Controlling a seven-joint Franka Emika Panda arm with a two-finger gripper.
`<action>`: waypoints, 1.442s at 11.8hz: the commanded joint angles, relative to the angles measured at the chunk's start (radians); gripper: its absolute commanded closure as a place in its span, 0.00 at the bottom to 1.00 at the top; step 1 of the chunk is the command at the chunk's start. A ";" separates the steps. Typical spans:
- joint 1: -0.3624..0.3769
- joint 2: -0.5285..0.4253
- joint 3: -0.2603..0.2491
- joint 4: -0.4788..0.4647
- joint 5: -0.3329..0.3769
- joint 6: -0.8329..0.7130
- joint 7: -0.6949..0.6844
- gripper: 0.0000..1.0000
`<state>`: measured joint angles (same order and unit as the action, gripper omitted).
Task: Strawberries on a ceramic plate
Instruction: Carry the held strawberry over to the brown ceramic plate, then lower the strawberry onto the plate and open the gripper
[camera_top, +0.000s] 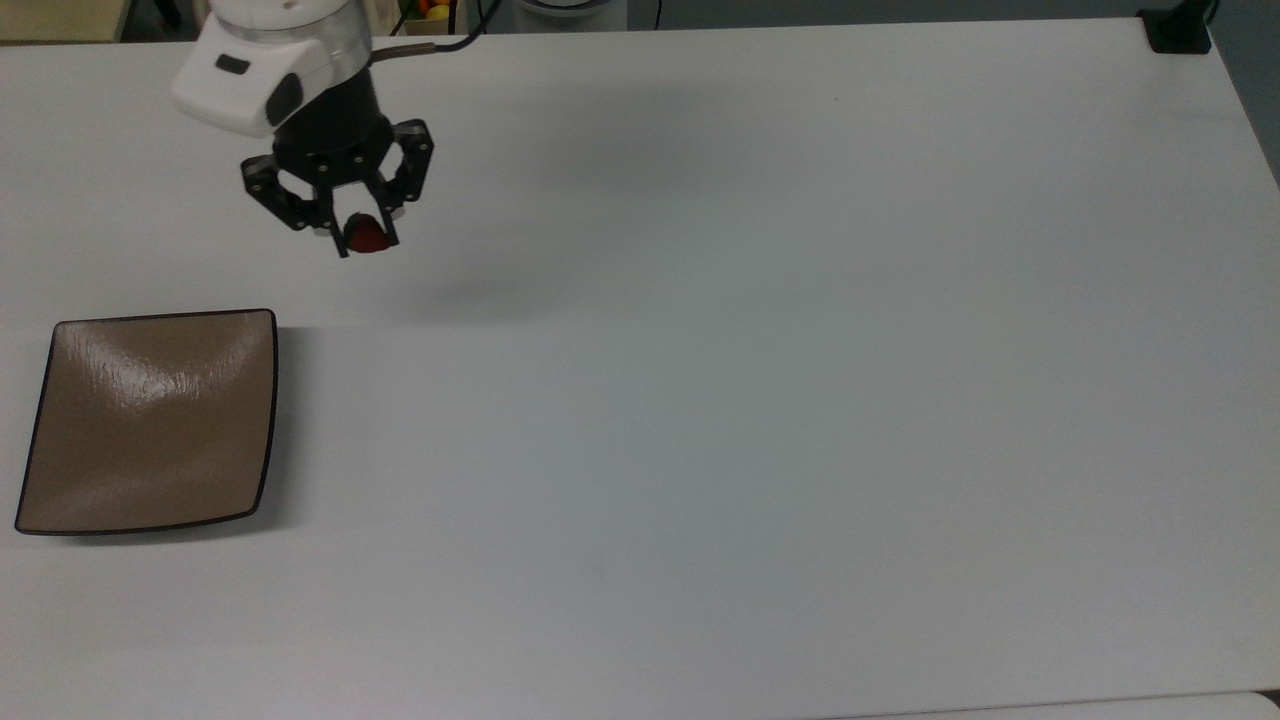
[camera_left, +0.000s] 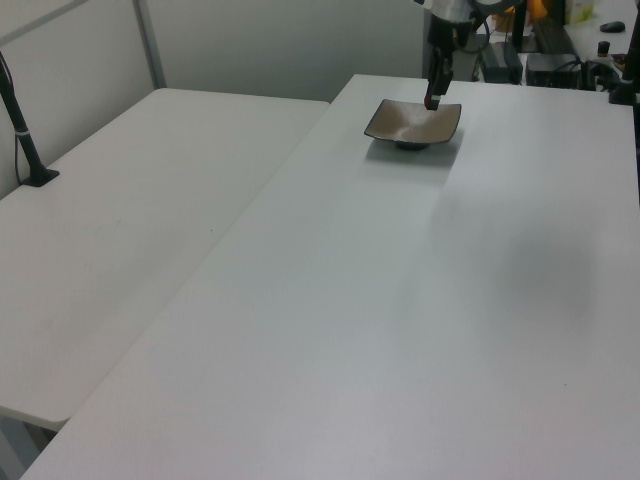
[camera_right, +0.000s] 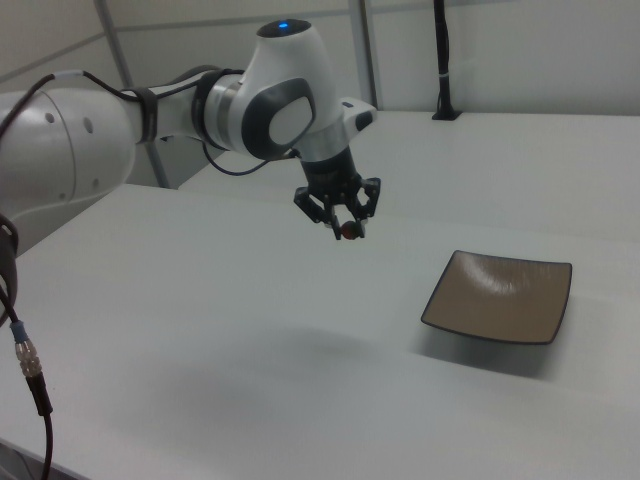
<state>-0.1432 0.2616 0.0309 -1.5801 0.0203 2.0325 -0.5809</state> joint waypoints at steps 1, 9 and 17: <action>-0.042 0.059 -0.005 0.045 0.030 0.098 -0.077 0.84; -0.085 0.232 -0.060 0.042 0.013 0.510 -0.088 0.84; -0.099 0.344 -0.081 0.035 0.010 0.672 -0.175 0.62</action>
<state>-0.2464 0.5945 -0.0426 -1.5550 0.0262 2.6930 -0.7078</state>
